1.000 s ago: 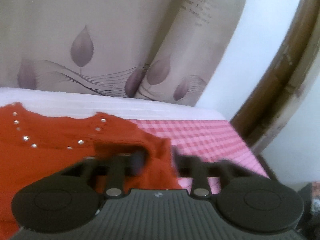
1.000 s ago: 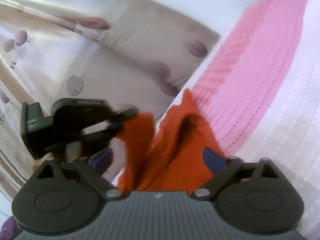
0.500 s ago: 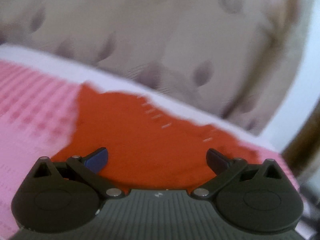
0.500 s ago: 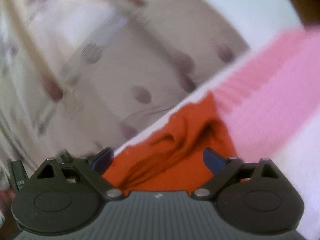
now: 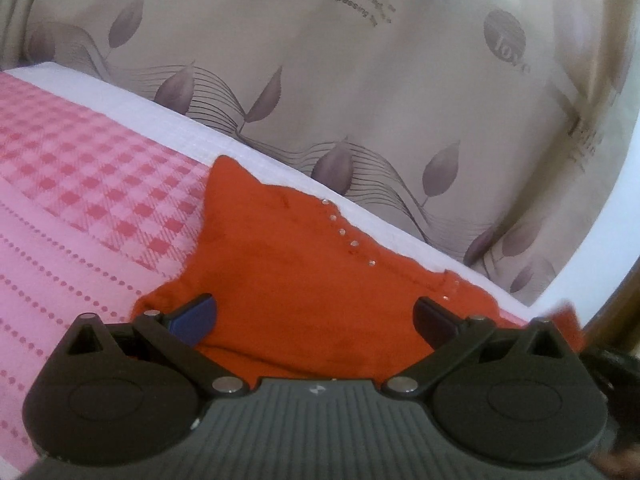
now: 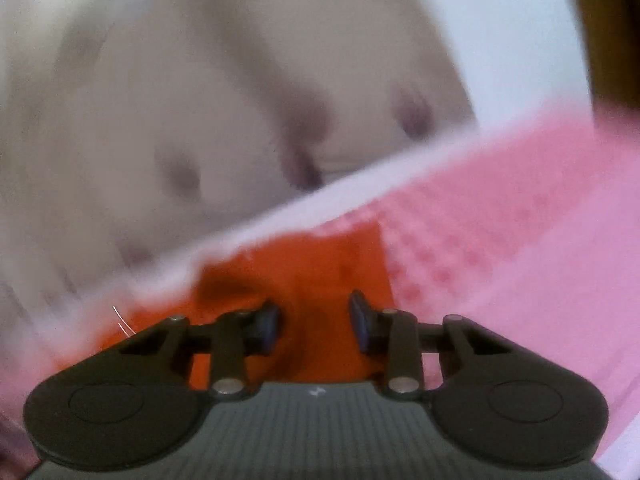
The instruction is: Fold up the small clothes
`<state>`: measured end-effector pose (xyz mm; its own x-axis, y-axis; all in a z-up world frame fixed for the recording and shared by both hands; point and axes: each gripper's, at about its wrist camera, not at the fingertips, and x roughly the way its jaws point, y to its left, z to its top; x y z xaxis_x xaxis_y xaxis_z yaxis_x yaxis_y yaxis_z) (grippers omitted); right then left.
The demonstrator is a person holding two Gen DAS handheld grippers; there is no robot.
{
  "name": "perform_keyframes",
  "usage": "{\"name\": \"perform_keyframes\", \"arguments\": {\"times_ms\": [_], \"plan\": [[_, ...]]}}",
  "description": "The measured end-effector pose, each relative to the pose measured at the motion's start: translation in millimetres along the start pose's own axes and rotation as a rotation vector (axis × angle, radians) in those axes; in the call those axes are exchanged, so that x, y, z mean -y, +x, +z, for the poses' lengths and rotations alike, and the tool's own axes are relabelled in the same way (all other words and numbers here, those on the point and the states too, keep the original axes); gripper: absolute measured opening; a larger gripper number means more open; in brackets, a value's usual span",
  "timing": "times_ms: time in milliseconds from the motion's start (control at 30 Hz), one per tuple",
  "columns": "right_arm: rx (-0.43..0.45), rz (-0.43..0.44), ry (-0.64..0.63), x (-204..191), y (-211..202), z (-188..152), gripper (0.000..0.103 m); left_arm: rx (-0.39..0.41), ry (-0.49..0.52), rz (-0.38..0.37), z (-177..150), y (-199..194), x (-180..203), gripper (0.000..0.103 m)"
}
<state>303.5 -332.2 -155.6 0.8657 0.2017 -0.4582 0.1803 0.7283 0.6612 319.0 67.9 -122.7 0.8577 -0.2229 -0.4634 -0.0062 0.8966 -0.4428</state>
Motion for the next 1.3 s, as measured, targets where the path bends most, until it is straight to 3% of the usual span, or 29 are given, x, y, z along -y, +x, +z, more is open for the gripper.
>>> {"name": "perform_keyframes", "arguments": {"times_ms": [133,200,267,467,500,533,567,600,733,867,933,1000,1067,1100,1233,1300], "plan": [[0.008,0.058,0.095,30,-25,1,0.037,-0.001,0.007,0.007,0,-1,1,0.103],[0.024,0.067,0.074,33,-31,9,0.054,0.0,0.002,0.005,-1,-1,1,0.103],[0.044,0.069,0.058,35,-33,21,0.059,0.0,0.003,0.007,0,-1,0,0.103],[0.013,0.045,0.022,38,-17,47,0.059,0.02,-0.004,0.051,1,-2,-1,0.103],[-0.004,0.038,-0.009,35,-12,46,0.057,0.022,-0.002,0.057,1,-2,0,0.103],[-0.035,0.016,-0.075,27,-5,41,0.046,0.024,0.0,0.066,2,-1,0,0.1],[-0.068,0.0,-0.129,19,2,36,0.026,0.027,0.003,0.082,2,-1,1,0.097],[-0.107,-0.02,-0.186,10,11,28,0.018,0.031,0.004,0.098,2,-2,1,0.093],[-0.066,-0.005,-0.348,-20,10,10,0.018,0.06,-0.031,0.159,2,-5,-5,0.072],[-0.112,-0.07,-0.359,-17,19,9,0.018,0.056,-0.025,0.173,3,-5,-6,0.072],[-0.128,-0.047,-0.301,-8,17,15,0.02,0.057,-0.029,0.177,4,-5,-7,0.071],[-0.083,-0.024,-0.259,-4,3,17,0.031,0.062,-0.033,0.188,5,-6,-8,0.071],[-0.025,0.012,-0.27,-3,-14,11,0.036,0.067,-0.036,0.199,5,-7,-9,0.071],[-0.019,0.011,-0.292,-4,-20,5,0.045,0.07,-0.035,0.209,5,-8,-10,0.071],[-0.147,-0.057,-0.465,-26,-7,-12,0.06,0.075,-0.044,0.218,6,-8,-13,0.071],[-0.163,-0.098,-0.506,-32,3,-15,0.064,0.079,-0.042,0.225,6,-9,-12,0.071]]}}
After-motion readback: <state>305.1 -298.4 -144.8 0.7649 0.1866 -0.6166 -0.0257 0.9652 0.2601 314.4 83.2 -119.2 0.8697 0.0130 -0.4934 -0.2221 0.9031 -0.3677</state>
